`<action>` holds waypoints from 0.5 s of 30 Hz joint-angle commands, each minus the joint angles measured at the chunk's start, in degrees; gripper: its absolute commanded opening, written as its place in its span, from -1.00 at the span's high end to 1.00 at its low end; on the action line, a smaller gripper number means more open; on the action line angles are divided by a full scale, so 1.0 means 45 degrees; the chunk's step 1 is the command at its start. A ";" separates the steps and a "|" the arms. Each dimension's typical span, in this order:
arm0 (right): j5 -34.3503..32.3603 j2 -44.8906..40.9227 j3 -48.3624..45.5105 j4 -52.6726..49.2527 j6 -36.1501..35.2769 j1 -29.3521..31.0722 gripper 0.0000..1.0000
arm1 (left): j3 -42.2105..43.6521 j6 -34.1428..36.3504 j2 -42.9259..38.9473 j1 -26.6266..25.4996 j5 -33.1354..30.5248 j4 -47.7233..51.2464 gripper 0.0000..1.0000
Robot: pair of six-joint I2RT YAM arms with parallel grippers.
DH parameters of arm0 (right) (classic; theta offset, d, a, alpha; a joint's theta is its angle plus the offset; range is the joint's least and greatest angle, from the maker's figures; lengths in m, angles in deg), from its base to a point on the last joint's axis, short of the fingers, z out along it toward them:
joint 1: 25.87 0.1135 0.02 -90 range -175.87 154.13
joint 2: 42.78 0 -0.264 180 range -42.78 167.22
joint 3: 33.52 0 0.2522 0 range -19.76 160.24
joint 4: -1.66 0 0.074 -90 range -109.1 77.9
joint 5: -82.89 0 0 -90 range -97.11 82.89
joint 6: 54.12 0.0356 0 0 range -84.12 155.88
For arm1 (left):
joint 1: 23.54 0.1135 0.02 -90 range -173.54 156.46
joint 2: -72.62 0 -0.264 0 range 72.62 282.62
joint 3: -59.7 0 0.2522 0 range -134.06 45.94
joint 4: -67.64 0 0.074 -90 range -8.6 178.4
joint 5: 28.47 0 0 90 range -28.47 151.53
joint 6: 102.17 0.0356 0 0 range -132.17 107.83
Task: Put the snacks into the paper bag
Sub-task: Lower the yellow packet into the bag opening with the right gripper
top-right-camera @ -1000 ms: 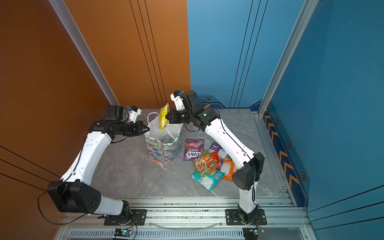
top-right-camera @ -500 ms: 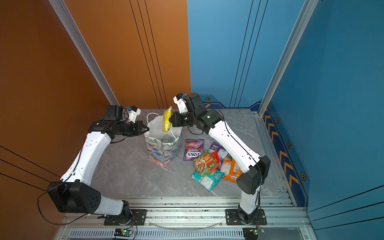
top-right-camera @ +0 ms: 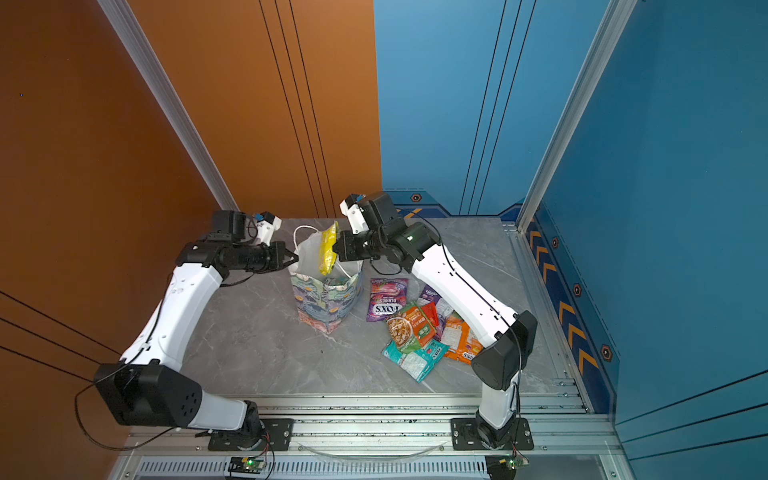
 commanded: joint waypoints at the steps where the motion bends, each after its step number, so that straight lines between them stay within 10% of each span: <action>1: -0.0289 0.0638 0.0383 -0.0088 0.0302 0.0002 1.00 | 0.0089 -0.0040 -0.0359 0.0094 0.0317 -0.0118 1.00; 15: -0.0695 0.2082 0.1598 0.0344 0.0831 -0.0171 1.00 | 0.0127 0.0004 -0.0360 0.0099 0.0323 -0.0130 1.00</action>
